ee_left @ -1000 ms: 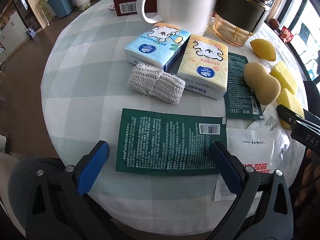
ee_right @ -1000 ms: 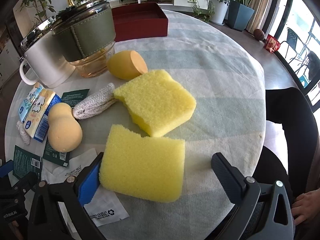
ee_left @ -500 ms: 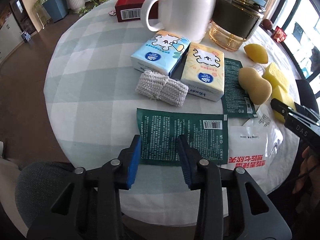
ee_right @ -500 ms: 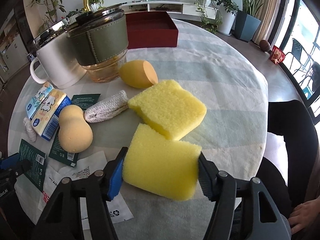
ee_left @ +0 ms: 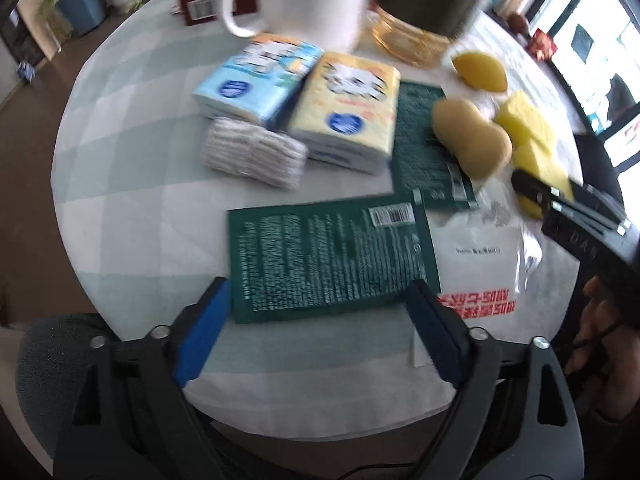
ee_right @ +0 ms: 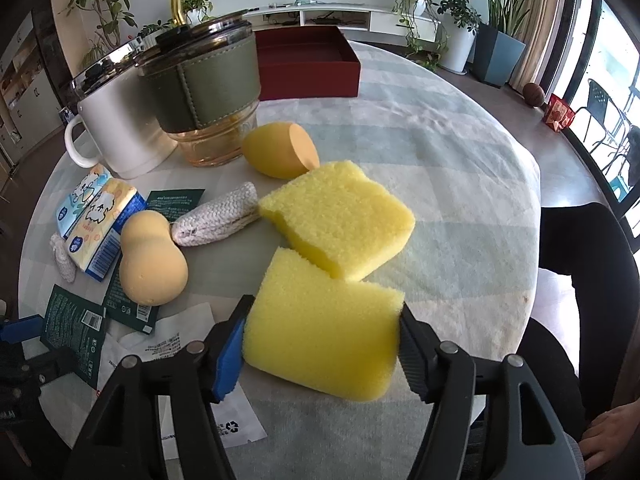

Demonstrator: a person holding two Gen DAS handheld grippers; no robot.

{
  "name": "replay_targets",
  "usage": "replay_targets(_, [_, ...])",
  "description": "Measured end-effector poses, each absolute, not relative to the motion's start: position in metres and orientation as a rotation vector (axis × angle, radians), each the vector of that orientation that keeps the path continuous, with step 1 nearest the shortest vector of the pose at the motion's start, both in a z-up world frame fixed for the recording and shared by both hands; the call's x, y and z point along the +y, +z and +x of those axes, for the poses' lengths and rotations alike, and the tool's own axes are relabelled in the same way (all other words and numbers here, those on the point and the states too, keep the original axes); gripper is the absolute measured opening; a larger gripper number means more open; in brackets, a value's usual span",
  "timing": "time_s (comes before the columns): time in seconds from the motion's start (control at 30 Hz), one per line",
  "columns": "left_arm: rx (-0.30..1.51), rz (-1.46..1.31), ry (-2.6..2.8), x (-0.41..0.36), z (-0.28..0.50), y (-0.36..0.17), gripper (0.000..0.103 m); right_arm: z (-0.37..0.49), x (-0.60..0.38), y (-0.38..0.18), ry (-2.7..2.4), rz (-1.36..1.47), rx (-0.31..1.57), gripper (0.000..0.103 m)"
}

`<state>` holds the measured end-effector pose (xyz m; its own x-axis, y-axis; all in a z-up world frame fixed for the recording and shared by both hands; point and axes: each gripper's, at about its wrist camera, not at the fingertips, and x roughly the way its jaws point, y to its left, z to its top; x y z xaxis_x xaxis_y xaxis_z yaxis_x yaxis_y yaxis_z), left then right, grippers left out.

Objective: Organize soft objects
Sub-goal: 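Grasp the green sachet with the left tool while the right tool holds the sponge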

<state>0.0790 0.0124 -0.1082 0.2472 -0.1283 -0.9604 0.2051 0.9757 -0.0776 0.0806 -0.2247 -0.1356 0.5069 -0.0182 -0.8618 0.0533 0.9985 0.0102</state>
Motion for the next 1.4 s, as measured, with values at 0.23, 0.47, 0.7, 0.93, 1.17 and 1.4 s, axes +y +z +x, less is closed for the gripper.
replay_targets(0.23, [1.217,0.106,-0.190,-0.001,0.079,-0.114,0.103,0.080,-0.224,-0.137,-0.036,0.032,1.033,0.071])
replay_targets(0.47, [1.113,0.106,-0.205,0.004,0.075,-0.106,0.059,0.079,-0.222,-0.136,-0.037,0.021,1.029,0.070])
replay_targets(0.7, [1.054,0.208,-0.285,0.008,0.088,-0.104,0.015,0.080,-0.220,-0.136,-0.034,0.014,1.024,0.068])
replay_targets(0.93, [1.003,0.175,-0.304,0.010,0.090,-0.106,0.006,0.080,-0.221,-0.136,-0.033,0.014,1.024,0.068])
replay_targets(1.17, [0.901,0.169,-0.357,0.003,0.070,-0.087,0.000,0.080,-0.220,-0.136,-0.032,0.015,1.023,0.068])
replay_targets(1.4, [0.908,0.112,-0.389,0.005,0.066,-0.085,0.000,0.080,-0.219,-0.135,-0.033,0.018,1.015,0.064])
